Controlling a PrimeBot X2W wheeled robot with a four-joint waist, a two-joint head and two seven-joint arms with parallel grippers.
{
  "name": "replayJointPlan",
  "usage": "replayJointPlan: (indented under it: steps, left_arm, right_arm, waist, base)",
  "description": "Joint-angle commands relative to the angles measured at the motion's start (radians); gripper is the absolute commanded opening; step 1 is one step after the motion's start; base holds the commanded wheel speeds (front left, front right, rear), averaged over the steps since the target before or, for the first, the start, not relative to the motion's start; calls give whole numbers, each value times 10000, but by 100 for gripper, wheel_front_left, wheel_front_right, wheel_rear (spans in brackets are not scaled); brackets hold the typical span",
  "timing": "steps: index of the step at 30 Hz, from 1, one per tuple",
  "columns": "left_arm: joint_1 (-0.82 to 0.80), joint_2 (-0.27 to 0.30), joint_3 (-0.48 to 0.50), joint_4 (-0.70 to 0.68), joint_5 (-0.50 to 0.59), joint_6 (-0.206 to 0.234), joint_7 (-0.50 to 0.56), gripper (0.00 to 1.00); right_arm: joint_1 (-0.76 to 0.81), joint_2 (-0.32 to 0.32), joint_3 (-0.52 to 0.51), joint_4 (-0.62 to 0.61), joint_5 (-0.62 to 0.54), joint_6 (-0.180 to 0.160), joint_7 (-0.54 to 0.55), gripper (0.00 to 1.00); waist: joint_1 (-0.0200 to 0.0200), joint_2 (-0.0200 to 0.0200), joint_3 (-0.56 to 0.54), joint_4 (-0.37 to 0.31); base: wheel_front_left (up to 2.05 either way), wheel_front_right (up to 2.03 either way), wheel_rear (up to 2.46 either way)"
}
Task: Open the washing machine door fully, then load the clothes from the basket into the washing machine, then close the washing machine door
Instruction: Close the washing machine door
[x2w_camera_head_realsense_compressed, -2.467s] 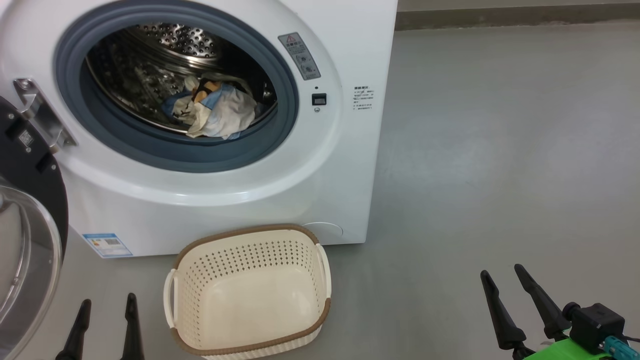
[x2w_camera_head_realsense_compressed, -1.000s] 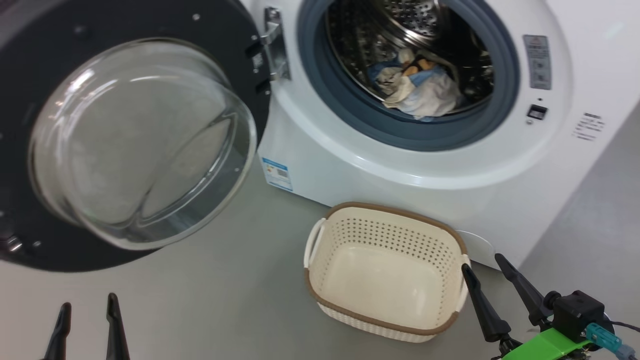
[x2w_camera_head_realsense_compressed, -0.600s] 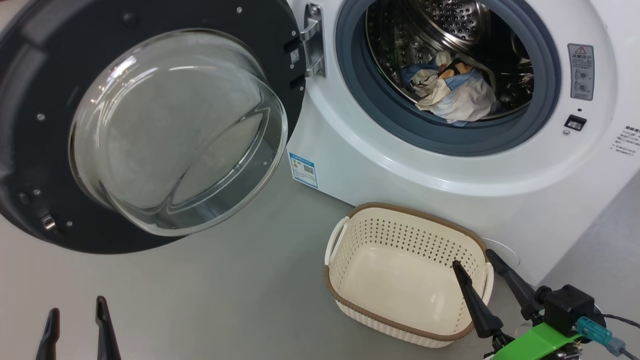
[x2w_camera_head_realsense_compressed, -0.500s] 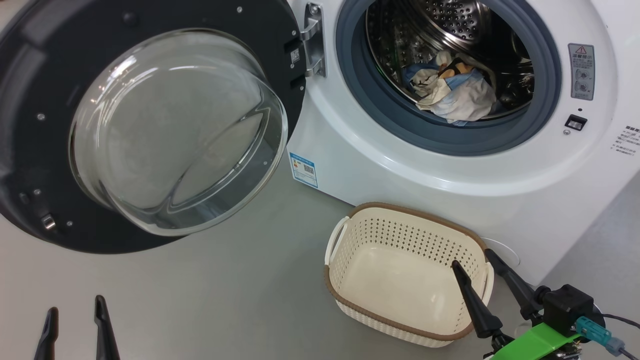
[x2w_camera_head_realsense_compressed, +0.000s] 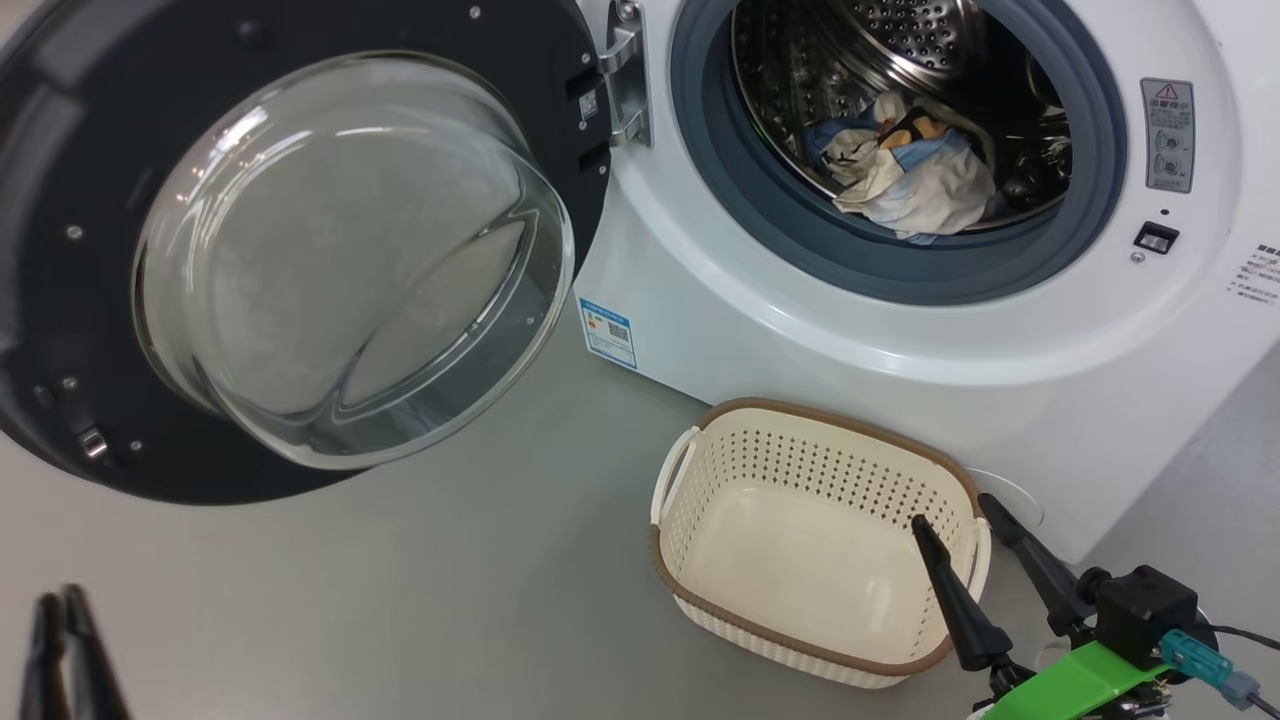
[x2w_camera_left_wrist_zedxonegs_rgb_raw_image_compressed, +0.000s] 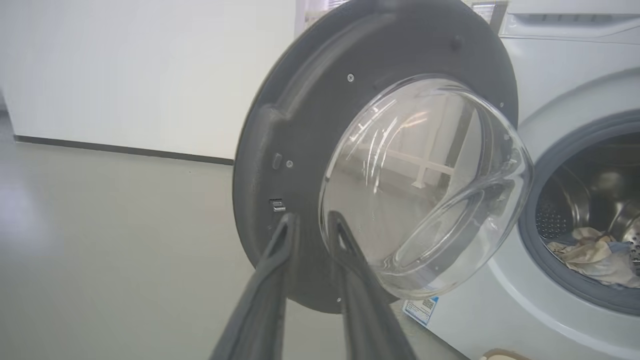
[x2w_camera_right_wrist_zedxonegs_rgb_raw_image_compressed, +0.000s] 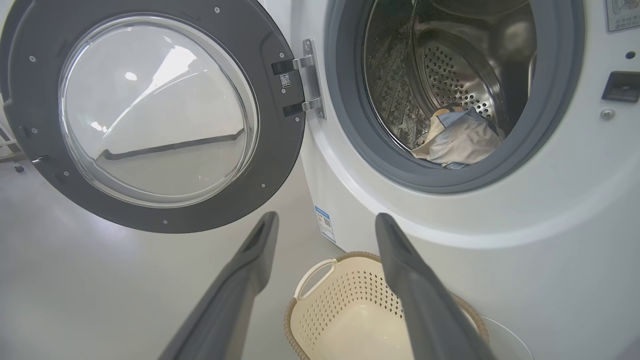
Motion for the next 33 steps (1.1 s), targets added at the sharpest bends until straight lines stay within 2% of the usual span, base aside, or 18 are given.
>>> replayJointPlan:
  steps: [1,5,7,12,18,20,24,25,26,29,33]
  left_arm:
    - [-627,118,539,-461,-82,-109,-63,0]
    - [-1390,259,973,-613,-454,-228,-63,0]
    - [-1877,487,1062,-572,-1048,-245,-63,0]
    - [-3166,1881,1097,-360,-2922,-251,-63,0]
    - [-5056,3920,1056,1304,-6017,-253,169,0]
    - [-5670,4486,1057,2041,-6954,-253,504,0]
    - [-7012,5224,1170,3707,-9046,-254,1776,0]
    - [-7012,5224,1170,3707,-9046,-254,1776,0]
    - [-7335,5366,1227,4168,-9514,-254,2185,0]
    - [-8044,5899,1020,5312,-10043,-254,3102,0]
    - [-8761,6460,443,6476,-10155,-254,4076,0]
  right_arm:
    - [-117,-137,134,-272,-8,46,-82,100]
    - [-142,-142,57,-317,-54,46,-82,100]
    - [-154,-138,32,-330,-76,46,-82,100]
    - [-218,-155,-20,-383,-119,46,-82,100]
    - [-402,-208,-27,-406,-181,46,-82,100]
    - [-487,-245,-15,-407,-189,46,-82,100]
    - [-639,-327,-14,-411,-214,46,-82,100]
    - [-639,-327,-14,-411,-214,46,-82,100]
    - [-688,-359,-12,-411,-222,46,-82,100]
    - [-852,-456,18,-427,-258,46,-82,100]
    - [-1066,-606,94,-432,-283,46,-82,100]
  waist:
    - [-1,0,72,5]
    - [-1,0,244,19]
    - [-1,0,306,23]
    - [-1,0,554,-14]
    - [-1,0,989,-112]
    - [-1,0,1159,-159]
    - [-1,0,1490,-235]
    - [-1,0,1490,-235]
    - [-1,0,1587,-252]
    - [-1,0,1884,-323]
    - [-1,0,2223,-438]
  base:
    - [0,0,0]
    - [0,0,0]
    - [0,0,0]
    - [0,0,0]
    - [0,0,0]
    - [0,0,0]
    - [0,0,0]
    - [0,0,0]
    - [0,0,0]
    - [0,0,0]
    - [0,0,0]
